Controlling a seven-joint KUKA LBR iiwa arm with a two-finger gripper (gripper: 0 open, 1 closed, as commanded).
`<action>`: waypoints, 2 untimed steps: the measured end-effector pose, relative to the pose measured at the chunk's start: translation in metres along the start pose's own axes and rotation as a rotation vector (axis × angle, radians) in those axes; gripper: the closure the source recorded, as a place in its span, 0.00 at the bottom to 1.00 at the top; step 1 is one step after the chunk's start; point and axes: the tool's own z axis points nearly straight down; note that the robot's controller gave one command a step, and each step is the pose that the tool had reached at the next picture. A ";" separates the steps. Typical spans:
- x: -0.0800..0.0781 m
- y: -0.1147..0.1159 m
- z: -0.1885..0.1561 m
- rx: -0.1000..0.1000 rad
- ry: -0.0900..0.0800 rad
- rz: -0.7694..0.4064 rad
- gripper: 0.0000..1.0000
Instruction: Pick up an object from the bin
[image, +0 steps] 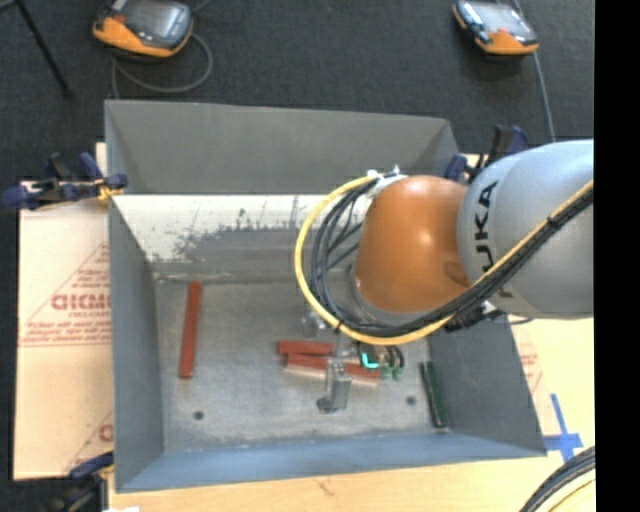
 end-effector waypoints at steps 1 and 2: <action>-0.044 -0.021 0.116 0.002 -0.002 -0.065 0.00; -0.046 -0.020 0.111 0.000 -0.008 -0.062 1.00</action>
Offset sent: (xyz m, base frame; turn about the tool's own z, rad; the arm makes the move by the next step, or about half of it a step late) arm 0.0441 -0.0185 -0.1123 -0.0668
